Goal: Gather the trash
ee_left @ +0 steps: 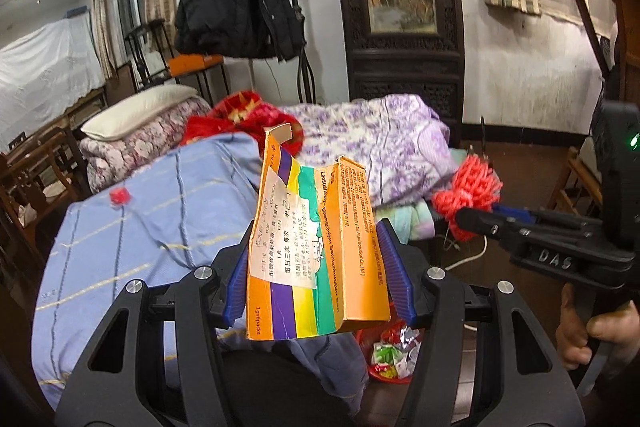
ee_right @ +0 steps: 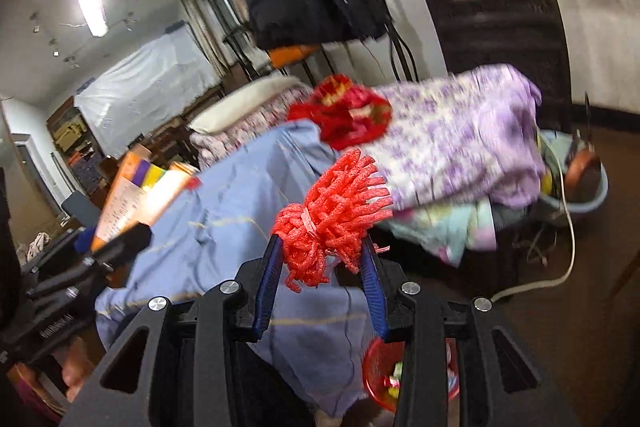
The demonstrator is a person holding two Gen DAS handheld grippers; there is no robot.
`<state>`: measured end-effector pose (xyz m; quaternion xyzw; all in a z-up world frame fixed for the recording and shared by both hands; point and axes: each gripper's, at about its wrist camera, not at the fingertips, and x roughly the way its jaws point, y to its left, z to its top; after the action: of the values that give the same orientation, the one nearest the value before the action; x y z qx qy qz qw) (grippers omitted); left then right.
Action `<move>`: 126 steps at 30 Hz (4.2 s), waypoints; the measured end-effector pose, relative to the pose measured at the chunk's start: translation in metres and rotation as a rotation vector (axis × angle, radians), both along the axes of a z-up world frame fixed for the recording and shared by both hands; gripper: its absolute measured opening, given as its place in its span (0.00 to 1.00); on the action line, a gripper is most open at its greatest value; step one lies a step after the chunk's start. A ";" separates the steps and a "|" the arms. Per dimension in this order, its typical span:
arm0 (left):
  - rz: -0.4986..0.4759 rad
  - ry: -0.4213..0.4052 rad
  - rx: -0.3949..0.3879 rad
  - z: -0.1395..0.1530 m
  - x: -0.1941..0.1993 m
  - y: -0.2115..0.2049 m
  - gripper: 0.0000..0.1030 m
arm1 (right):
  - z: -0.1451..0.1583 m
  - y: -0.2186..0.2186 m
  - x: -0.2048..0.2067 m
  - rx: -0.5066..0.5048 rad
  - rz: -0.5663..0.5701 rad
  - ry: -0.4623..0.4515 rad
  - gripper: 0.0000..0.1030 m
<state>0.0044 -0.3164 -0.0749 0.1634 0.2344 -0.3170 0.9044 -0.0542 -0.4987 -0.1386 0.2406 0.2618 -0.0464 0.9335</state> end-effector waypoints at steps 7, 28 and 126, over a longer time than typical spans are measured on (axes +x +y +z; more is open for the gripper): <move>-0.002 0.052 0.064 -0.032 0.011 -0.019 0.55 | -0.070 -0.019 0.017 0.091 -0.021 0.128 0.37; -0.107 0.177 0.188 -0.091 0.014 -0.074 0.55 | -0.154 -0.081 0.007 0.247 -0.130 0.223 0.69; -0.108 0.390 0.312 -0.195 0.021 -0.087 0.93 | -0.169 -0.021 -0.026 -0.070 -0.095 0.592 0.87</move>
<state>0.0256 -0.4029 -0.2698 0.2490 0.4415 -0.3506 0.7875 -0.0804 -0.5198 -0.3071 0.1964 0.5093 -0.1670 0.8211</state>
